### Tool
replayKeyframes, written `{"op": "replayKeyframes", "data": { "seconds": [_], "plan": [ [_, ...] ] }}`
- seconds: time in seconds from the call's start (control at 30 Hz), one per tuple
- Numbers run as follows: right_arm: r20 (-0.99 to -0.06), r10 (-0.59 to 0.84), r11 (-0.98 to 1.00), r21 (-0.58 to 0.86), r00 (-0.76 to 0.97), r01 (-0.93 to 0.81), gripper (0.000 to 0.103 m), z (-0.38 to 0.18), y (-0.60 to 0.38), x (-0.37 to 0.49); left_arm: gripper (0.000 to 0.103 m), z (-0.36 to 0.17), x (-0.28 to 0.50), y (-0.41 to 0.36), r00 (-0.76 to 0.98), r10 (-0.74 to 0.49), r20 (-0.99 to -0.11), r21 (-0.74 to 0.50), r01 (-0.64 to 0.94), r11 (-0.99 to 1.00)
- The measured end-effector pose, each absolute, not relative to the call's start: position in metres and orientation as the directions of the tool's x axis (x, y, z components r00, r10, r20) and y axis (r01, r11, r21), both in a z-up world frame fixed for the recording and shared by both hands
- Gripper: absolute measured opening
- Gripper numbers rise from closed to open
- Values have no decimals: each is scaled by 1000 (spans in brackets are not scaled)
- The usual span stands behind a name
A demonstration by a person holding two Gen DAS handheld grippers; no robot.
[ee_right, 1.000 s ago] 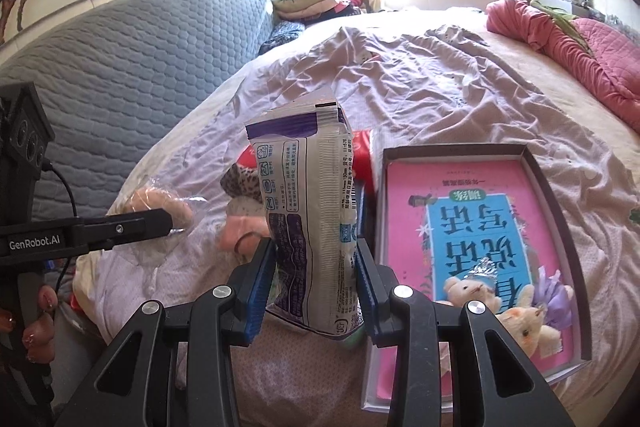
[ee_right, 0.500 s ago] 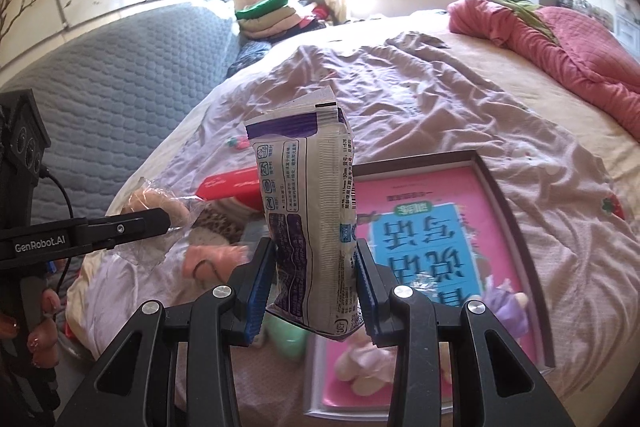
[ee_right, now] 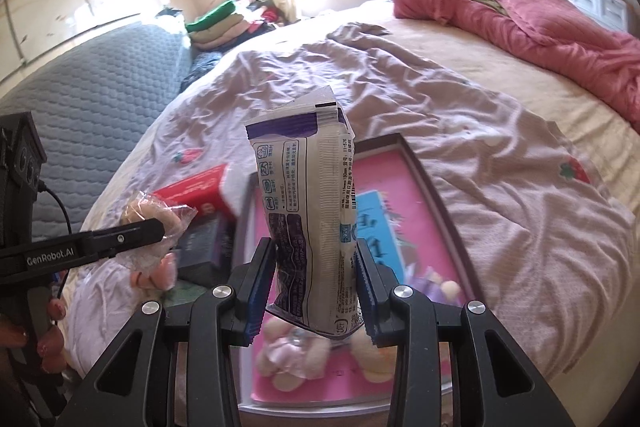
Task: Organize soft objects
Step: 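Carry the snack packet and the clear bun bag over the pink tray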
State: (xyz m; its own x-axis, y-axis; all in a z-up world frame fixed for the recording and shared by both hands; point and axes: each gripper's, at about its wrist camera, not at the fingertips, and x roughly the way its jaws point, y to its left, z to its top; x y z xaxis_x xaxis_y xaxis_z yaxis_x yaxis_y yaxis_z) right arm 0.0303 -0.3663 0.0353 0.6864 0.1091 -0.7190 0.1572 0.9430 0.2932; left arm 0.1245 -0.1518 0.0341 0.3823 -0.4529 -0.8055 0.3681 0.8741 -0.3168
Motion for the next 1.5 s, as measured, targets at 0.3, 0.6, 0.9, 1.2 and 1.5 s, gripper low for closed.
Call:
{"op": "replayKeyframes", "data": {
  "seconds": [0.3, 0.6, 0.9, 1.2, 1.5],
  "plan": [
    [-771, 88, 942, 270, 631, 198, 40, 11, -381, 36, 42, 3, 134, -191, 302, -433, -849, -290, 418, 861],
    [-797, 86, 942, 259, 597, 211, 40, -5, -384, 40, 42, -23, 137, -217, 238, -401, -885, -264, 454, 851],
    [-817, 90, 943, 253, 569, 214, 40, -20, -383, 49, 42, -43, 138, -232, 183, -368, -912, -240, 489, 839],
    [-848, 90, 943, 241, 522, 230, 40, -39, -384, 60, 43, -53, 139, -234, 158, -364, -918, -253, 477, 842],
    [-861, 56, 947, 205, 505, 245, 40, -50, -383, 64, 43, -56, 139, -234, 143, -371, -918, -266, 474, 840]
  ]
}}
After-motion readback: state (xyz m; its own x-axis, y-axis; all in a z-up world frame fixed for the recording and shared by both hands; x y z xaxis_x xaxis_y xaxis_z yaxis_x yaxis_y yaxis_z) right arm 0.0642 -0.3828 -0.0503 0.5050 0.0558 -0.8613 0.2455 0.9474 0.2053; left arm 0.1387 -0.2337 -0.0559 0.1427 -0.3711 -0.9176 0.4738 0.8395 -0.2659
